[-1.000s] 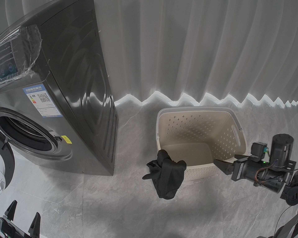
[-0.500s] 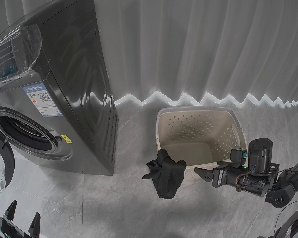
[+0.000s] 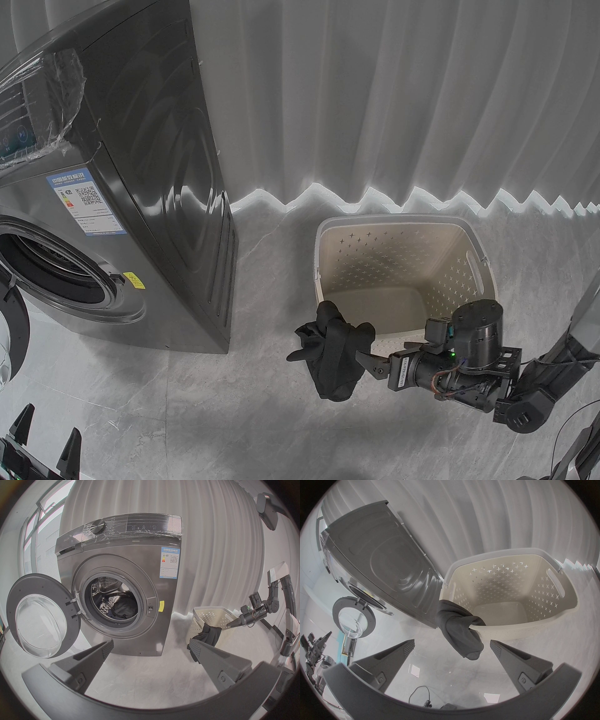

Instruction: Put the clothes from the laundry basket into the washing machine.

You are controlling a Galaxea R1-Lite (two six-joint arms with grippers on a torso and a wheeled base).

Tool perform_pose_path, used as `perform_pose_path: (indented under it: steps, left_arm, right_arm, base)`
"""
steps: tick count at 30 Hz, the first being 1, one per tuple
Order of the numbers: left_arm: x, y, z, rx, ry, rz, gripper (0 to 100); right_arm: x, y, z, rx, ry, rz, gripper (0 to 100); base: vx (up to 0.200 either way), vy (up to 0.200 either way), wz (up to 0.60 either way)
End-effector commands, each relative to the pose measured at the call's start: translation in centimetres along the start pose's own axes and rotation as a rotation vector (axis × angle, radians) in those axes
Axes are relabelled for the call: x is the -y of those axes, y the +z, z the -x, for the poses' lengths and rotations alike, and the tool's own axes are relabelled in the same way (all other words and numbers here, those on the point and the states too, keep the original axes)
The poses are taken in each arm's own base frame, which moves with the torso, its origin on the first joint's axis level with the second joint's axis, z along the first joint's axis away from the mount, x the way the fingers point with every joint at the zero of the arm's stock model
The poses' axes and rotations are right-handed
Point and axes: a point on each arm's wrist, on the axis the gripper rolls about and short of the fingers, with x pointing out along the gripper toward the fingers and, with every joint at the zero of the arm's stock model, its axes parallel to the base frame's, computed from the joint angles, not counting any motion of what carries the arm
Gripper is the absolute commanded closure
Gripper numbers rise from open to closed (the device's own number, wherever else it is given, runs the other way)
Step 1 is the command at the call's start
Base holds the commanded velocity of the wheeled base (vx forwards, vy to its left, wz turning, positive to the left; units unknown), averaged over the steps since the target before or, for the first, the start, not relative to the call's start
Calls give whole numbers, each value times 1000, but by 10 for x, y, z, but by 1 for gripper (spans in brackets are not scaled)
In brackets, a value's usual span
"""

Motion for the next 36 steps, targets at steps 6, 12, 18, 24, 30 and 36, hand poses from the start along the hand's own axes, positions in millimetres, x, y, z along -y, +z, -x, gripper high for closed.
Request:
perform_pose_path:
  steps: [6, 12, 18, 24, 30, 36]
  left_arm:
    - [0, -4, 0, -3, 0, -2, 0]
    - [0, -4, 0, -1, 0, -2, 0]
    - [0, -4, 0, -1, 0, -2, 0]
    - [0, -4, 0, -3, 0, -2, 0]
    - [0, -4, 0, -4, 0, -2, 0]
    - [0, -4, 0, -3, 0, -2, 0]
  right_arm:
    - [-2, -17, -41, -45, -58, -31, 0]
    - [-1, -18, -56, -33, -76, -65, 0]
    - [-3, -16, -75, -9, -77, -99, 0]
    - [-4, -19, -91, -3, -75, -129, 0]
    - [-6, -20, -105, 10, -74, -162, 0]
    - [-2, -21, -114, 61, -80, -174, 0]
  base:
    - [0, 0, 0]
    - [0, 0, 0]
    - [0, 0, 0]
    - [0, 0, 0]
    - [0, 0, 0]
    - [0, 0, 0]
